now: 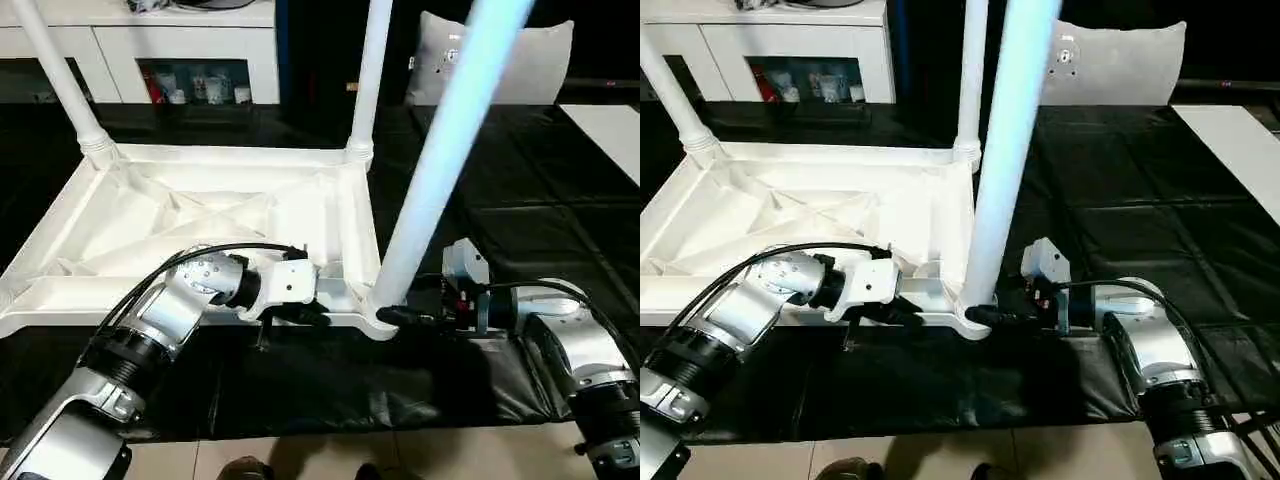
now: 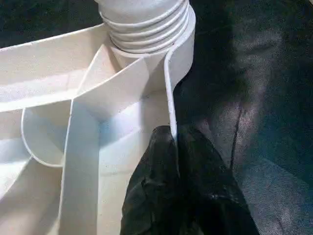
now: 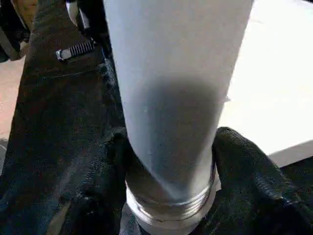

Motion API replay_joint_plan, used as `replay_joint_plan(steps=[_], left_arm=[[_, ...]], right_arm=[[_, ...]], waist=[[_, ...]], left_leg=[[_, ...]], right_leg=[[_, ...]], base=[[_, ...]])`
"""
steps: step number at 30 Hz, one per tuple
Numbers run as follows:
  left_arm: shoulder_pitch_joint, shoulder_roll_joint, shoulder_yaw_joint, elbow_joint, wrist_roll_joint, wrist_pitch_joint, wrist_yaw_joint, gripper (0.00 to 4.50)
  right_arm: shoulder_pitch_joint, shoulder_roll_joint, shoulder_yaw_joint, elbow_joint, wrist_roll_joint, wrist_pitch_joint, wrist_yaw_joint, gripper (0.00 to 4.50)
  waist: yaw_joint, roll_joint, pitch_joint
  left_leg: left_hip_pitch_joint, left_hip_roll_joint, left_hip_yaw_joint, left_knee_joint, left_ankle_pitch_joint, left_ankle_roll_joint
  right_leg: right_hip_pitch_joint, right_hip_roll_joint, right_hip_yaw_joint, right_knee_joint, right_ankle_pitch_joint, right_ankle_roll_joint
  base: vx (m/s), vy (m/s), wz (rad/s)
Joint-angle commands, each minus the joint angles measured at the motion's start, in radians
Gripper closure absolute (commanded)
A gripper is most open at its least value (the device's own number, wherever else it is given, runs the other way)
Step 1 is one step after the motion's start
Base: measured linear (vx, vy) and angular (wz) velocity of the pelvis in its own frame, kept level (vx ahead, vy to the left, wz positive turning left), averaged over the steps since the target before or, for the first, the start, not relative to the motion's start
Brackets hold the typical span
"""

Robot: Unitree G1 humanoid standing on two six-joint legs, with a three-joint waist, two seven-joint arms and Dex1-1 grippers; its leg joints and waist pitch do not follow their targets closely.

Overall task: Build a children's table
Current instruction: Rotate leg to tighten

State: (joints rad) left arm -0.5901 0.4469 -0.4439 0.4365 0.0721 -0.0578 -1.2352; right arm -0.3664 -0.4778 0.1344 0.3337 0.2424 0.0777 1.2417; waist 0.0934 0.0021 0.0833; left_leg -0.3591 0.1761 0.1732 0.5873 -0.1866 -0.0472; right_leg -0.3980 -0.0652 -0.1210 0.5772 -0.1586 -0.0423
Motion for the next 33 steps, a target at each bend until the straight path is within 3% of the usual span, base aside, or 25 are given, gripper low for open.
replay_joint_plan(steps=[1, 4, 6, 8, 9, 10, 11, 12, 14, 15, 17, 18, 19, 20, 21, 22, 23, 24, 25, 26, 27, 28, 29, 31, 33], left_arm=[[0.009, 0.006, -0.044, 0.023, 0.04, -0.001, -0.029, 4.5], [0.01, 0.004, -0.04, 0.025, 0.038, 0.008, -0.022, 4.5], [0.018, -0.02, -0.016, 0.01, 0.013, 0.063, 0.008, 4.5], [0.021, -0.028, -0.009, 0.004, 0.007, 0.079, 0.019, 4.5], [0.025, -0.046, 0.006, -0.011, -0.004, 0.113, 0.048, 4.5], [0.03, -0.064, 0.016, -0.024, -0.008, 0.142, 0.078, 4.5], [0.039, -0.096, 0.033, -0.049, -0.015, 0.201, 0.132, 4.5], [0.04, -0.1, 0.035, -0.052, -0.016, 0.207, 0.137, 4.5], [0.048, -0.137, 0.05, -0.08, -0.024, 0.265, 0.191, 4.5], [0.048, -0.164, 0.061, -0.093, -0.028, 0.305, 0.227, 4.5], [0.043, -0.23, 0.087, -0.12, -0.036, 0.399, 0.304, 4.5], [0.037, -0.267, 0.102, -0.126, -0.04, 0.442, 0.347, 4.5], [0.037, -0.267, 0.102, -0.126, -0.04, 0.442, 0.347, 4.5], [0.03, -0.295, 0.111, -0.131, -0.037, 0.47, 0.382, 4.5], [0.026, -0.312, 0.115, -0.134, -0.034, 0.484, 0.403, 4.5], [0.011, -0.348, 0.125, -0.121, -0.022, 0.499, 0.455, 4.5], [-0.005, -0.381, 0.14, -0.103, -0.012, 0.505, 0.511, 4.5], [-0.018, -0.403, 0.151, -0.087, -0.006, 0.508, 0.549, 4.5], [-0.028, -0.417, 0.157, -0.077, 0.001, 0.512, 0.577, 4.5], [-0.031, -0.418, 0.158, -0.072, 0.007, 0.51, 0.585, 4.5], [-0.036, -0.418, 0.157, -0.065, 0.017, 0.505, 0.599, 4.5], [-0.04, -0.411, 0.155, -0.061, 0.028, 0.502, 0.605, 4.5], [-0.041, -0.4, 0.153, -0.063, 0.035, 0.506, 0.602, 4.5], [-0.04, -0.383, 0.148, -0.073, 0.045, 0.517, 0.596, 4.5], [-0.037, -0.353, 0.135, -0.073, 0.06, 0.504, 0.581, 4.5]], right_arm=[[0.017, 0.011, 0.02, -0.028, -0.001, 0.027, -0.002, 2.14], [0.026, 0.019, 0.021, -0.041, 0.005, 0.044, -0.011, 2.31], [0.045, 0.051, 0.015, -0.075, 0.024, 0.109, -0.07, 2.37], [0.049, 0.061, 0.014, -0.083, 0.026, 0.123, -0.088, 2.42], [0.055, 0.084, 0.011, -0.095, 0.027, 0.162, -0.136, 2.45], [0.057, 0.102, 0.009, -0.1, 0.023, 0.189, -0.174, 2.46], [0.059, 0.132, 0.007, -0.105, 0.009, 0.223, -0.237, 2.46], [0.058, 0.135, 0.007, -0.105, 0.009, 0.223, -0.242, 2.47], [0.057, 0.171, 0.0, -0.105, 0.001, 0.227, -0.296, 2.48], [0.05, 0.195, -0.009, -0.102, 0.0, 0.247, -0.337, 2.48], [0.034, 0.252, -0.03, -0.102, -0.004, 0.293, -0.439, 2.48], [0.023, 0.284, -0.042, -0.099, -0.008, 0.322, -0.502, 2.48], [0.023, 0.284, -0.042, -0.099, -0.008, 0.322, -0.502, 2.48], [0.012, 0.311, -0.053, -0.093, -0.016, 0.354, -0.566, 2.48], [0.005, 0.328, -0.06, -0.089, -0.021, 0.375, -0.606, 2.48], [-0.016, 0.362, -0.084, -0.058, -0.034, 0.394, -0.685, 2.48], [-0.037, 0.391, -0.107, -0.024, -0.043, 0.403, -0.753, 2.48], [-0.053, 0.413, -0.126, 0.007, -0.045, 0.398, -0.8, 2.48], [-0.063, 0.428, -0.139, 0.028, -0.051, 0.384, -0.835, 2.48], [-0.064, 0.431, -0.14, 0.034, -0.051, 0.372, -0.835, 2.48], [-0.066, 0.434, -0.142, 0.041, -0.05, 0.35, -0.833, 2.13], [-0.065, 0.437, -0.144, 0.046, -0.052, 0.323, -0.83, 1.92], [-0.063, 0.438, -0.147, 0.048, -0.059, 0.296, -0.835, 1.79], [-0.057, 0.439, -0.156, 0.037, -0.058, 0.293, -0.831, 1.76], [-0.047, 0.423, -0.156, 0.014, -0.062, 0.273, -0.809, 1.57]], waist=[[0.002, -0.008, -0.07], [0.002, -0.008, -0.072], [0.001, -0.005, -0.07], [0.001, -0.005, -0.067], [-0.002, -0.002, -0.062], [-0.005, -0.005, -0.06], [-0.01, -0.001, -0.057], [-0.014, -0.002, -0.055], [-0.025, -0.001, -0.047], [-0.03, -0.002, -0.048], [-0.05, 0.007, -0.046], [-0.077, 0.021, -0.044], [-0.078, 0.032, -0.041], [-0.077, 0.04, -0.039], [-0.073, 0.031, -0.041], [-0.072, -0.001, -0.037], [-0.08, -0.027, -0.045], [-0.06, -0.035, -0.045], [-0.043, -0.032, -0.055], [-0.038, -0.024, -0.054], [-0.038, -0.007, -0.064], [-0.045, 0.003, -0.067], [-0.051, -0.002, -0.066], [-0.05, -0.004, -0.064], [-0.047, -0.005, -0.063]], left_leg=[[0.006, 0.062, -0.02, -0.065, -0.184, 0.082], [0.009, 0.062, -0.021, -0.066, -0.193, 0.072], [0.011, 0.063, -0.022, -0.068, -0.203, 0.066], [0.014, 0.063, -0.023, -0.069, -0.22, 0.06], [0.018, 0.063, -0.024, -0.072, -0.252, 0.05], [0.023, 0.058, -0.026, -0.07, -0.283, 0.041], [0.027, 0.056, -0.028, -0.07, -0.304, 0.028], [0.026, 0.056, -0.029, -0.07, -0.313, 0.023], [0.044, 0.045, -0.033, -0.06, -0.378, 0.009], [0.046, 0.044, -0.034, -0.059, -0.391, 0.007], [0.05, 0.055, -0.045, -0.065, -0.454, 0.003], [0.039, 0.089, -0.067, -0.091, -0.585, -0.011], [0.023, 0.111, -0.079, -0.118, -0.656, -0.019], [0.003, 0.139, -0.088, -0.154, -0.738, -0.036], [0.0, 0.145, -0.081, -0.193, -0.817, -0.057], [0.052, 0.071, -0.051, -0.136, -0.761, -0.085], [0.053, 0.03, -0.047, -0.083, -0.621, -0.066], [0.053, -0.009, -0.03, -0.002, -0.324, -0.007], [0.007, 0.0, -0.038, -0.012, -0.153, 0.022], [-0.016, 0.011, -0.044, -0.036, -0.128, 0.025], [-0.02, 0.033, -0.051, -0.064, -0.14, 0.02], [-0.005, 0.053, -0.057, -0.07, -0.185, 0.019], [-0.004, 0.057, -0.054, -0.074, -0.222, 0.028], [-0.006, 0.05, -0.047, -0.072, -0.241, 0.043], [-0.005, 0.049, -0.043, -0.07, -0.225, 0.053]], right_leg=[[0.056, -0.101, 0.065, -0.083, -0.403, -0.129], [0.056, -0.102, 0.065, -0.086, -0.427, -0.118], [0.056, -0.1, 0.065, -0.087, -0.43, -0.117], [0.053, -0.103, 0.064, -0.092, -0.452, -0.116], [0.051, -0.103, 0.062, -0.099, -0.498, -0.11], [0.05, -0.104, 0.057, -0.108, -0.563, -0.087], [0.049, -0.104, 0.054, -0.113, -0.606, -0.072], [0.048, -0.103, 0.051, -0.116, -0.624, -0.064], [0.037, -0.103, 0.029, -0.145, -0.738, -0.007], [0.039, -0.103, 0.022, -0.149, -0.749, 0.004], [0.047, -0.097, -0.005, -0.162, -0.729, 0.024], [0.077, -0.094, -0.031, -0.14, -0.62, 0.023], [0.094, -0.088, -0.024, -0.103, -0.552, 0.012], [0.115, -0.08, -0.004, -0.027, -0.435, -0.01], [0.105, -0.071, 0.034, 0.053, -0.217, -0.038], [0.037, -0.088, 0.067, -0.035, -0.399, -0.066], [0.028, -0.121, 0.068, -0.093, -0.606, -0.047], [0.014, -0.154, 0.069, -0.148, -0.896, 0.018], [0.059, -0.168, 0.074, -0.133, -0.898, 0.043], [0.069, -0.152, 0.066, -0.119, -0.828, 0.039], [0.065, -0.118, 0.054, -0.103, -0.642, 0.01], [0.051, -0.103, 0.057, -0.086, -0.458, -0.052], [0.053, -0.102, 0.061, -0.077, -0.373, -0.102], [0.058, -0.105, 0.063, -0.079, -0.376, -0.134], [0.057, -0.107, 0.066, -0.081, -0.377, -0.143]], base=[[0.0, 0.0, 0.0], [0.0, 0.0, 0.0], [0.0, 0.0, 0.0], [0.0, 0.0, 0.0], [0.0, 0.0, 0.0], [0.0, 0.0, 0.0], [0.0, 0.0, 0.0], [0.0, 0.0, 0.0], [0.0, 0.0, 0.0], [0.0, 0.0, 0.0], [-0.016, 0.028, -0.03], [-0.031, 0.056, -0.06], [-0.032, 0.065, -0.09], [-0.067, 0.044, -0.12], [-0.067, 0.044, -0.12], [0.0, 0.0, 0.0], [0.0, 0.0, 0.0], [0.042, -0.061, -0.14], [0.014, -0.051, -0.21], [0.024, -0.019, -0.26], [0.0, 0.0, 0.0], [0.0, 0.0, 0.0], [0.0, 0.0, 0.0], [0.0, 0.0, 0.0], [0.0, 0.0, 0.0]])
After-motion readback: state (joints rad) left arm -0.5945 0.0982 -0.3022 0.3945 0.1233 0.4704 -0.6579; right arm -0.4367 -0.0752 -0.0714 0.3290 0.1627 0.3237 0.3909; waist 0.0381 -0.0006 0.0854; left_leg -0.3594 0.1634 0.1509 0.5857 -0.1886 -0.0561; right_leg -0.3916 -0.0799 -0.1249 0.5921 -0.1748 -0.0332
